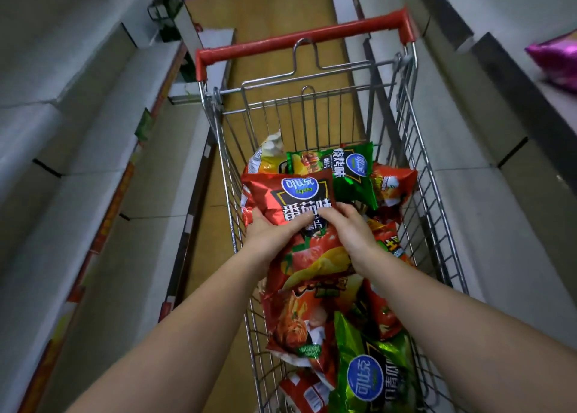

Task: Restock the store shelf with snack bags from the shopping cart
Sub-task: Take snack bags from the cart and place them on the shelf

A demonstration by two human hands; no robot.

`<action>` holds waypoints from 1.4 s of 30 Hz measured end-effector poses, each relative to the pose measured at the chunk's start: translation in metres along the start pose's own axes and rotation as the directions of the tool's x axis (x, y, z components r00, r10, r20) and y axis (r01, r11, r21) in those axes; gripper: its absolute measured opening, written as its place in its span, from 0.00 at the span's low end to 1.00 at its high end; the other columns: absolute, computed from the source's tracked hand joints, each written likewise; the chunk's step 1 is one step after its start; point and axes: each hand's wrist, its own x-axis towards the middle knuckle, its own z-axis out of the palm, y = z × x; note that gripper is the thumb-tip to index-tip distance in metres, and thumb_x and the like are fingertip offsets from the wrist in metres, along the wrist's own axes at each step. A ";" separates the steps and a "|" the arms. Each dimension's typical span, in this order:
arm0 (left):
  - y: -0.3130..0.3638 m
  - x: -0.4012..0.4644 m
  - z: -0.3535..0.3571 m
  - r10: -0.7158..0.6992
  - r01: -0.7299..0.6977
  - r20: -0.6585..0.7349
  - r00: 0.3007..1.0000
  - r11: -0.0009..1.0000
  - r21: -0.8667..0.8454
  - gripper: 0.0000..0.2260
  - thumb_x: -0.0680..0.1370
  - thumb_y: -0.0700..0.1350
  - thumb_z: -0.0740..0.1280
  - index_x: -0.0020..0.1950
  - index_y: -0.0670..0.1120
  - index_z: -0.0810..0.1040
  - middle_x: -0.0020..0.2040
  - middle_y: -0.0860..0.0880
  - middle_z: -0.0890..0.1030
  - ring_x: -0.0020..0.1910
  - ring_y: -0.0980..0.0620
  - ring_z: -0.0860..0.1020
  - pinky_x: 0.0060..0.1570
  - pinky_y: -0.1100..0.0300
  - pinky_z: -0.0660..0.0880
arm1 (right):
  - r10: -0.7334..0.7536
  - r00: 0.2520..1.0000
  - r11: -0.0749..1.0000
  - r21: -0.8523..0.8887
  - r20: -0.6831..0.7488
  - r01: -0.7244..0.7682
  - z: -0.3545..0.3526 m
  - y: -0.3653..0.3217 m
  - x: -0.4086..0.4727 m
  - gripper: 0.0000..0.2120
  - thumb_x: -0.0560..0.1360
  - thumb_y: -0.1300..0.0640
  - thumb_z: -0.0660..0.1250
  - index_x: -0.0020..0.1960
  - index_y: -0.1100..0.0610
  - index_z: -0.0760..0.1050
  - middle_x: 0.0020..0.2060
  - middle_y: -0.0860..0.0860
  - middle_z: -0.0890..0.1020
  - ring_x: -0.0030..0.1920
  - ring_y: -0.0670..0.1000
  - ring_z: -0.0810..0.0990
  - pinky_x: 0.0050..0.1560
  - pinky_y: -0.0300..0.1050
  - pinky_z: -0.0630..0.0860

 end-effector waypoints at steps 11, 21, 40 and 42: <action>0.068 0.053 -0.037 0.364 -0.349 -0.030 0.931 0.910 0.223 0.40 0.63 0.54 0.79 0.70 0.51 0.62 0.57 0.52 0.77 0.58 0.47 0.77 0.62 0.46 0.72 | 0.260 0.961 0.955 0.170 -0.091 -0.242 0.010 -0.031 0.053 0.29 0.76 0.44 0.62 0.71 0.57 0.62 0.67 0.57 0.70 0.65 0.57 0.71 0.61 0.53 0.70; 0.100 0.108 -0.030 0.499 -0.550 0.233 0.835 0.772 0.318 0.47 0.61 0.57 0.79 0.74 0.53 0.57 0.65 0.51 0.75 0.62 0.49 0.75 0.63 0.50 0.72 | 0.411 0.911 0.743 0.592 -0.036 -0.312 0.038 0.003 0.157 0.51 0.39 0.35 0.80 0.59 0.54 0.78 0.52 0.60 0.83 0.51 0.65 0.82 0.55 0.67 0.74; 0.135 0.060 -0.050 0.603 -0.636 0.207 0.770 0.701 0.323 0.46 0.62 0.57 0.78 0.74 0.52 0.58 0.65 0.48 0.75 0.64 0.45 0.73 0.63 0.49 0.70 | 0.095 0.638 0.961 0.237 -0.764 0.140 0.002 -0.018 0.021 0.36 0.56 0.47 0.80 0.59 0.56 0.73 0.53 0.54 0.82 0.52 0.55 0.80 0.56 0.50 0.76; 0.142 0.037 -0.049 0.649 -0.673 0.191 0.737 0.676 0.299 0.48 0.61 0.58 0.79 0.74 0.51 0.57 0.66 0.47 0.74 0.64 0.44 0.73 0.64 0.47 0.70 | -0.022 0.626 0.972 0.129 -0.779 0.195 -0.010 -0.039 -0.006 0.35 0.58 0.48 0.79 0.60 0.57 0.70 0.53 0.50 0.80 0.52 0.54 0.79 0.53 0.47 0.74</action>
